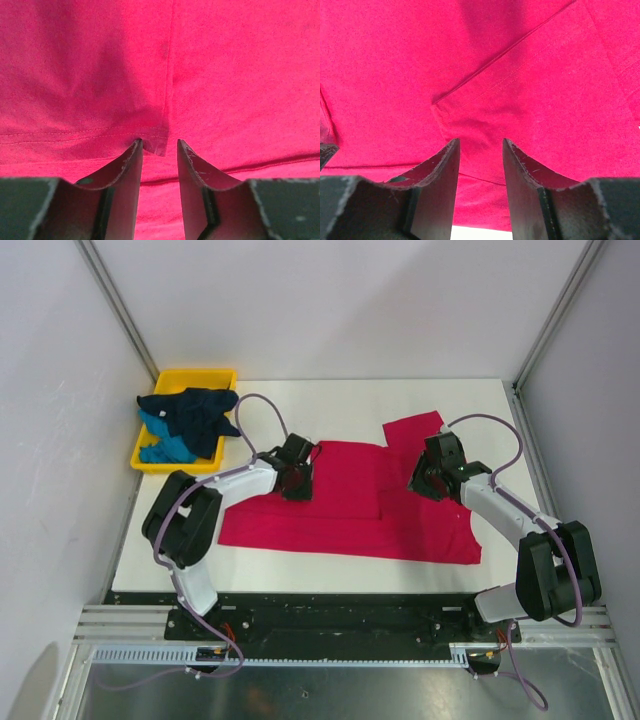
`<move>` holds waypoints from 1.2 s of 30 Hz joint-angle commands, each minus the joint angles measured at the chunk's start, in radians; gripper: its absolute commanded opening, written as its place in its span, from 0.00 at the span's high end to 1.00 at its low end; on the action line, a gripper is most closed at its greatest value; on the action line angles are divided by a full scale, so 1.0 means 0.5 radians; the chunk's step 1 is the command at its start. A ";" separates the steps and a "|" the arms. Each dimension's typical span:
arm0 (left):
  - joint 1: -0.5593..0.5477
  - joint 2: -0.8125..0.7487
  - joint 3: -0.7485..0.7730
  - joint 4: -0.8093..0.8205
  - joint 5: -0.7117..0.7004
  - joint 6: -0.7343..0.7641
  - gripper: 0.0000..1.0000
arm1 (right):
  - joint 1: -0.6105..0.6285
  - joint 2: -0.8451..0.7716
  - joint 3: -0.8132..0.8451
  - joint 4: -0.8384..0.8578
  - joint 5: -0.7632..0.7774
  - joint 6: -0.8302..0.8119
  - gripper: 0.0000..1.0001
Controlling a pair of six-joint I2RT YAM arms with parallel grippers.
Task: Fold and stack the t-shirts
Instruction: Grap the side of the flattened tshirt furthest away from the robot with both arms
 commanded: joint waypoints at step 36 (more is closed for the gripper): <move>-0.189 0.216 0.349 -0.191 -0.338 0.251 0.64 | -0.002 -0.025 0.073 -0.025 0.071 -0.010 0.57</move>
